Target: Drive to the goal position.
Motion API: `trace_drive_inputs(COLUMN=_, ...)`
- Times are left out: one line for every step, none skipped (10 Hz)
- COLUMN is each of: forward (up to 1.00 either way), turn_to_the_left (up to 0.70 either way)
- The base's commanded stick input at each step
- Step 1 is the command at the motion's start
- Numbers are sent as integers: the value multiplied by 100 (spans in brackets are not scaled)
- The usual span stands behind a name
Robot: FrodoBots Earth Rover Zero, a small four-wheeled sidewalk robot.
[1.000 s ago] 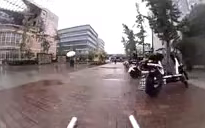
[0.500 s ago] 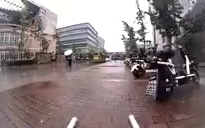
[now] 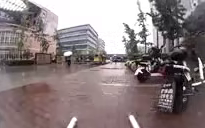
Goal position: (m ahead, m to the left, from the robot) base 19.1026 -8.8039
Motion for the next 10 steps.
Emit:
trace_drive_inputs(forward=70, turn_to_the_left=0)
trace_drive_inputs(forward=70, turn_to_the_left=0)
trace_drive_inputs(forward=70, turn_to_the_left=0)
trace_drive_inputs(forward=70, turn_to_the_left=0)
trace_drive_inputs(forward=70, turn_to_the_left=0)
trace_drive_inputs(forward=70, turn_to_the_left=0)
trace_drive_inputs(forward=70, turn_to_the_left=-1)
trace_drive_inputs(forward=70, turn_to_the_left=-3)
trace_drive_inputs(forward=70, turn_to_the_left=-13)
trace_drive_inputs(forward=70, turn_to_the_left=-14)
